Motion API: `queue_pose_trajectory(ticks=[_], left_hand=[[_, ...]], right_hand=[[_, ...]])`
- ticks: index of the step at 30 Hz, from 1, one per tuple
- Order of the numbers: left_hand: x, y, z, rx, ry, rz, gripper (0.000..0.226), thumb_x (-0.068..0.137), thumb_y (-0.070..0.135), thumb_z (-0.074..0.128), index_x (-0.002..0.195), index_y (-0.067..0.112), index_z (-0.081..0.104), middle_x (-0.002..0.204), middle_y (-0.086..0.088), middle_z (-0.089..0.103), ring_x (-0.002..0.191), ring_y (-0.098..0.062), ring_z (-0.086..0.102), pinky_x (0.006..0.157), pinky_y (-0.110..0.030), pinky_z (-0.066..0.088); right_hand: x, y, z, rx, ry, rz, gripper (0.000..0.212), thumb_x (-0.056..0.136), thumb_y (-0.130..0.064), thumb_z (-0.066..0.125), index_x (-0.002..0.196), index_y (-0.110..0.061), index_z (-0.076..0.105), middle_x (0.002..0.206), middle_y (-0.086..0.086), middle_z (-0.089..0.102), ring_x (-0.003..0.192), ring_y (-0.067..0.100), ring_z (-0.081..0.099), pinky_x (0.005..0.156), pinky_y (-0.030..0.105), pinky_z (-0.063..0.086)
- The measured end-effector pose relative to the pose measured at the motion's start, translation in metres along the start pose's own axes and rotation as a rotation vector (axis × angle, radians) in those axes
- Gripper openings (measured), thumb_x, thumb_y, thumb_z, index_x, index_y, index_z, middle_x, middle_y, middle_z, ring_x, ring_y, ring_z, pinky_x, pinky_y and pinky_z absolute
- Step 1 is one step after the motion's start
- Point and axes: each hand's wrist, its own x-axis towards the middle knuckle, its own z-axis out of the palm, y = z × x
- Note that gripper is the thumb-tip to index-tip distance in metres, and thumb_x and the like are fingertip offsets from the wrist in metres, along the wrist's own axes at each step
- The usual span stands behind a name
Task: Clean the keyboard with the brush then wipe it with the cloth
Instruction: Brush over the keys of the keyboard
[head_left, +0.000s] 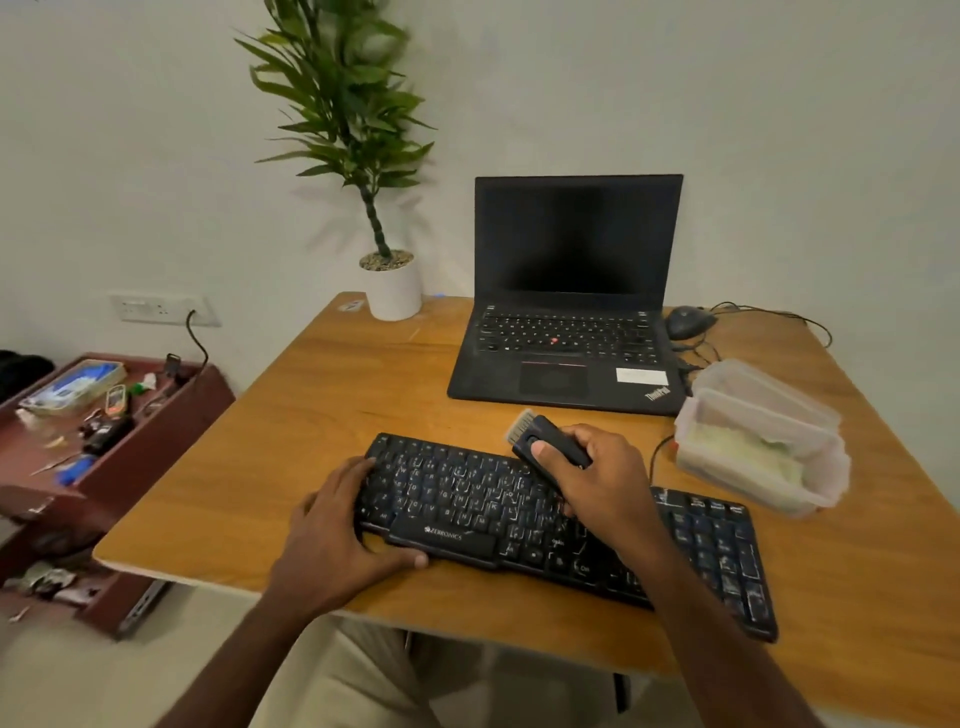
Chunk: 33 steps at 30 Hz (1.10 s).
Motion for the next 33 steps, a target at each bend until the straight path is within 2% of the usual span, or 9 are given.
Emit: queue_pose_trajectory(ticks=[3,5,10,16,21,24,28,30,33], left_hand=[[0.011,0.001,-0.001,0.002,0.014,-0.041,0.127,0.044,0.093,0.066,0.149,0.030,0.034,0.153,0.008,0.040,0.137,-0.015,0.042,0.114,-0.049,0.029],[0.017,-0.001,-0.002,0.039,0.022,-0.028,0.129,0.043,0.094,0.066,0.149,0.025,0.038,0.153,0.004,0.042,0.137,-0.018,0.044,0.114,-0.050,0.033],[0.032,-0.011,-0.004,0.072,0.031,0.003,0.132,0.042,0.094,0.065,0.148,0.018,0.045,0.152,-0.001,0.045,0.136,-0.022,0.044,0.113,-0.046,0.036],[0.054,-0.007,-0.001,0.067,0.046,-0.016,0.134,0.039,0.089,0.066,0.142,0.005,0.051,0.144,-0.011,0.052,0.129,-0.030,0.043,0.110,-0.048,0.037],[0.066,-0.010,0.008,0.127,0.030,-0.018,0.132,0.044,0.097,0.059,0.141,0.007,0.051,0.138,-0.012,0.057,0.124,-0.033,0.046,0.106,-0.047,0.037],[0.062,-0.007,0.009,0.137,0.056,-0.056,0.133,0.044,0.096,0.056,0.141,0.006,0.051,0.129,-0.018,0.058,0.120,-0.034,0.044,0.103,-0.050,0.039],[0.053,-0.004,0.007,0.184,0.093,-0.086,0.130,0.044,0.101,0.047,0.139,0.012,0.055,0.113,-0.015,0.057,0.113,-0.034,0.043,0.094,-0.053,0.042],[0.049,-0.001,0.005,0.223,0.093,-0.102,0.128,0.044,0.102,0.044,0.137,0.015,0.056,0.113,-0.014,0.056,0.114,-0.034,0.042,0.092,-0.056,0.040],[0.044,0.002,0.004,0.251,0.104,-0.137,0.127,0.043,0.103,0.043,0.136,0.017,0.057,0.115,-0.014,0.057,0.117,-0.033,0.041,0.092,-0.057,0.037]], right_hand=[[0.001,0.004,-0.008,-0.093,0.061,-0.014,0.023,0.088,-0.047,0.070,0.094,-0.026,0.073,0.067,-0.009,0.066,0.056,0.006,0.061,0.049,0.034,0.048],[0.000,0.008,-0.016,-0.189,0.098,-0.017,0.026,0.085,-0.054,0.070,0.092,-0.029,0.072,0.066,-0.014,0.062,0.060,0.001,0.058,0.051,0.023,0.039],[-0.002,0.015,-0.051,-0.327,0.159,-0.004,0.026,0.087,-0.057,0.067,0.093,-0.032,0.066,0.068,-0.015,0.059,0.063,0.003,0.056,0.052,0.022,0.033],[0.004,0.034,-0.072,-0.339,0.218,0.074,0.024,0.090,-0.048,0.069,0.099,-0.026,0.068,0.072,-0.015,0.060,0.067,0.003,0.057,0.054,0.025,0.034],[0.009,0.052,-0.068,-0.386,0.227,0.115,0.036,0.092,-0.055,0.063,0.111,-0.025,0.066,0.085,-0.007,0.067,0.082,0.018,0.063,0.064,0.035,0.050],[0.003,0.060,-0.067,-0.329,0.295,0.085,0.037,0.091,-0.057,0.063,0.111,-0.026,0.067,0.088,-0.010,0.069,0.084,0.016,0.064,0.067,0.039,0.054],[0.000,0.058,-0.066,-0.285,0.302,0.045,0.038,0.091,-0.054,0.065,0.117,-0.026,0.067,0.092,-0.011,0.071,0.085,0.009,0.066,0.069,0.035,0.056],[0.003,0.056,-0.066,-0.288,0.294,0.051,0.040,0.091,-0.054,0.064,0.119,-0.025,0.067,0.094,-0.009,0.072,0.087,0.012,0.067,0.069,0.035,0.057],[0.006,0.054,-0.070,-0.317,0.296,0.053,0.049,0.089,-0.064,0.058,0.121,-0.027,0.065,0.096,-0.008,0.071,0.091,0.017,0.066,0.073,0.041,0.058]])
